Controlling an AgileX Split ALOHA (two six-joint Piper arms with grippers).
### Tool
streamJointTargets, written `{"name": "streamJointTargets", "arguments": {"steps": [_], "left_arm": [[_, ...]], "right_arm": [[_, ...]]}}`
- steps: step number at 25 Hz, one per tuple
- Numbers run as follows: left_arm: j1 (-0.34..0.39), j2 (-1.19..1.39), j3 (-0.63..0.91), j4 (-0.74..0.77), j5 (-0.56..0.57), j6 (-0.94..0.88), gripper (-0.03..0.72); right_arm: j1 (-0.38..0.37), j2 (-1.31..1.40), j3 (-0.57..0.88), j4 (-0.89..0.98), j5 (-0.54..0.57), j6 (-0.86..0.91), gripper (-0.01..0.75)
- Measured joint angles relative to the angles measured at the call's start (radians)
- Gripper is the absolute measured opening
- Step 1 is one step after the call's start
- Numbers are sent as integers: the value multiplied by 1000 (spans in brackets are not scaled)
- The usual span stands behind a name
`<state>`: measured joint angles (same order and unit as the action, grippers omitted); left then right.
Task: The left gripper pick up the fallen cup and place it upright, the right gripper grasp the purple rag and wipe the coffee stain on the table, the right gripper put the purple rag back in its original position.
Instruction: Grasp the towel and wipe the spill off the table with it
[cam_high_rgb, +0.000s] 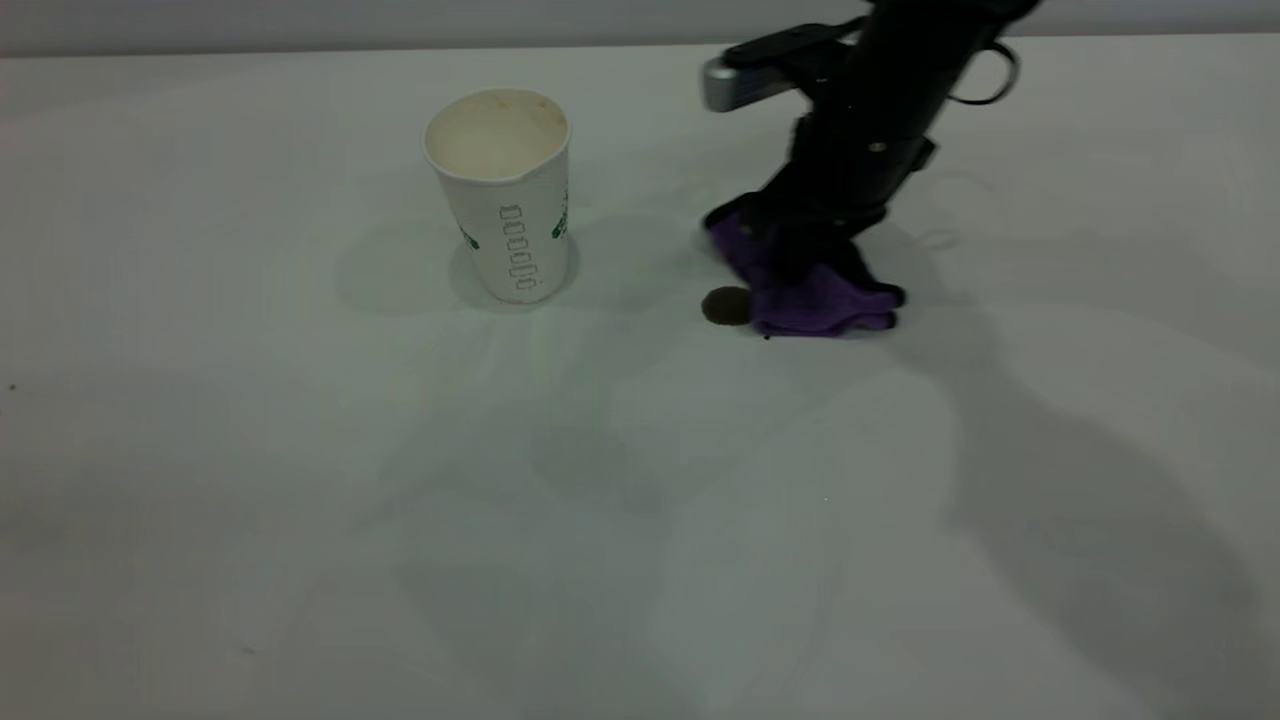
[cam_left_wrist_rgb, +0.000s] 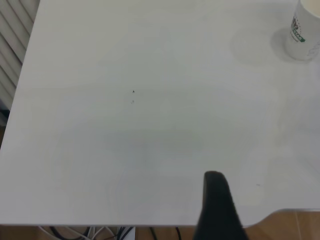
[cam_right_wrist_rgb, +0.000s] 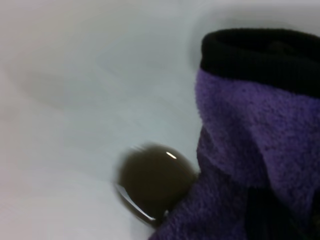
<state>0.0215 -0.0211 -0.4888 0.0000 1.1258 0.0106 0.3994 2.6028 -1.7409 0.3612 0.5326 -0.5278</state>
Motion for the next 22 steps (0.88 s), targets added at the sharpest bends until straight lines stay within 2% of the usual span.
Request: {"name": "streamJointTargets", "arguments": {"steps": [8, 17, 22], "left_arm": [[0, 0, 0, 0, 0, 0, 551], [0, 0, 0, 0, 0, 0, 551], [0, 0, 0, 0, 0, 0, 551]], "right_arm": [[99, 22, -52, 8, 67, 0, 71], [223, 27, -52, 53, 240, 0, 71], [241, 30, -52, 40, 265, 22, 71]]}}
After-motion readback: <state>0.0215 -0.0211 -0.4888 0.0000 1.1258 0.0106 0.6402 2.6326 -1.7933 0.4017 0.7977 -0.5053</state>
